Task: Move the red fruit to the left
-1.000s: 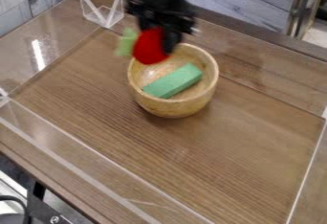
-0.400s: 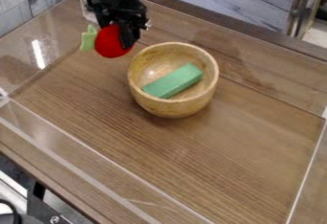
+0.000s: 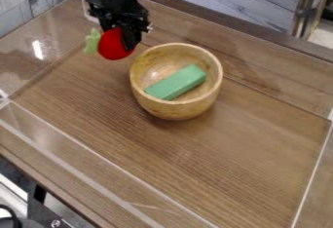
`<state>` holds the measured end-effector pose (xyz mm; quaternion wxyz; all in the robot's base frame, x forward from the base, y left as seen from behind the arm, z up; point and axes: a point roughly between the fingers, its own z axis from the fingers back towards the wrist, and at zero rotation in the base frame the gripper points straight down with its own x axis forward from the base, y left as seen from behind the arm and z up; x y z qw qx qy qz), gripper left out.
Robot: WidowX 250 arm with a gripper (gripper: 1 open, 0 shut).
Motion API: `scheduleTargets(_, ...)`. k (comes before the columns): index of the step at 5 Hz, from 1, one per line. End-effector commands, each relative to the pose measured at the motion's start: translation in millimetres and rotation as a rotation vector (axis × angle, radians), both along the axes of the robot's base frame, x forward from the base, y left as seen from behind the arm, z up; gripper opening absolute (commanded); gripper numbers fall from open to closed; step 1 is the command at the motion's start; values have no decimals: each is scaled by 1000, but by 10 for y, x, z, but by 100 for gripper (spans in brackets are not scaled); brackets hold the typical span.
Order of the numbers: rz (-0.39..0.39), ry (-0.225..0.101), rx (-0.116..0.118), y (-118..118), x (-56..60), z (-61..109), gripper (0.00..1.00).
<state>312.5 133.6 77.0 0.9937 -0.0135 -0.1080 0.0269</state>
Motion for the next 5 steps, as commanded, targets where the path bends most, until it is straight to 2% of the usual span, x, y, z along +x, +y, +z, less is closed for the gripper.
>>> scheduleTargets(1,20,-53,32,151,144,110,0)
scheduleTargets(5,48,-41,22,386,368,-84,0)
